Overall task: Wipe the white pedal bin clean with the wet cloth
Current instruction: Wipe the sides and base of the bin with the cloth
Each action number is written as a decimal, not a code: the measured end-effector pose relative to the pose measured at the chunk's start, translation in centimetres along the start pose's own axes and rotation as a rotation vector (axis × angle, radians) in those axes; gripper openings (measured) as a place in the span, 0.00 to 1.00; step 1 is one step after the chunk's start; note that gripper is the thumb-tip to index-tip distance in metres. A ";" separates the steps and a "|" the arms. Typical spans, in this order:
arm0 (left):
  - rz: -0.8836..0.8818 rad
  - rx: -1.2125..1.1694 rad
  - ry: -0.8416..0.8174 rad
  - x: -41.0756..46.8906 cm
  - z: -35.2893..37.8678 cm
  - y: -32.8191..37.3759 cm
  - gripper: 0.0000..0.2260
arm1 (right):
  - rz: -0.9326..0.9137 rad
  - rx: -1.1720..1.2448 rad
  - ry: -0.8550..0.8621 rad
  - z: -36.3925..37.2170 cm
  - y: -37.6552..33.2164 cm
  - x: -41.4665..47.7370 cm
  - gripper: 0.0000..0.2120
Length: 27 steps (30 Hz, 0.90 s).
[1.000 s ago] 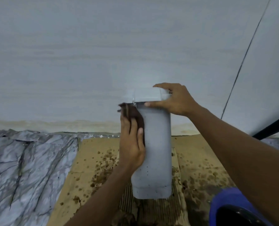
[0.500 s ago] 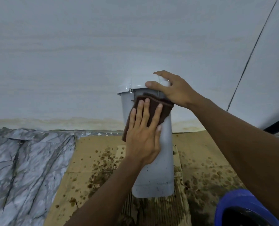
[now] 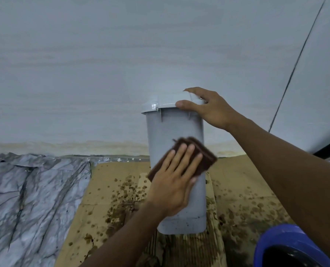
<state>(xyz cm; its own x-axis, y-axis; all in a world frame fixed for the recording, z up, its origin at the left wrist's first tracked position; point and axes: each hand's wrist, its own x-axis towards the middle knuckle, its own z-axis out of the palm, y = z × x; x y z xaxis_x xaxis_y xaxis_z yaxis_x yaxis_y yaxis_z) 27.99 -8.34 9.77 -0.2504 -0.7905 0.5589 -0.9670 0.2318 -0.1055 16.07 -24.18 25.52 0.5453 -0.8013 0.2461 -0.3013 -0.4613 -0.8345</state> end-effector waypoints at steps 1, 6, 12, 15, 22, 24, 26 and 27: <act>0.034 0.020 -0.015 -1.2 0.2 -0.2 0.25 | -0.004 0.001 -0.009 0.0 0.0 0.0 0.34; -0.192 -0.034 0.093 1.4 -1.1 -0.6 0.25 | 0.000 0.024 0.013 0.8 -0.4 0.2 0.36; -0.005 0.024 0.003 2.8 -0.9 -0.3 0.26 | 0.004 0.048 0.026 0.3 0.1 -0.3 0.36; 0.265 0.034 -0.133 -3.0 1.2 0.7 0.27 | 0.020 0.085 0.030 0.9 0.1 -0.4 0.31; 0.640 0.163 -0.257 -5.6 1.6 -1.2 0.28 | 0.033 0.132 0.043 1.2 0.1 -0.7 0.29; 0.475 0.112 -0.167 -2.3 0.1 -2.3 0.26 | 0.034 0.136 0.049 1.3 0.1 -0.6 0.29; 0.286 0.077 -0.073 0.1 -1.2 -2.9 0.25 | 0.037 0.133 0.057 1.4 -0.1 -0.5 0.29; 0.201 0.062 -0.032 0.7 -1.5 -2.9 0.24 | 0.036 0.128 0.056 1.5 -0.1 -0.5 0.29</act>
<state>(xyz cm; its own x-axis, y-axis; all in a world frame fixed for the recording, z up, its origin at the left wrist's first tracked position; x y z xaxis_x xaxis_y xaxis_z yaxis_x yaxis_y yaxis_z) 30.69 -8.70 11.67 -0.4391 -0.7499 0.4948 -0.8981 0.3522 -0.2634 16.97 -23.20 24.74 0.4901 -0.8383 0.2391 -0.2153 -0.3822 -0.8987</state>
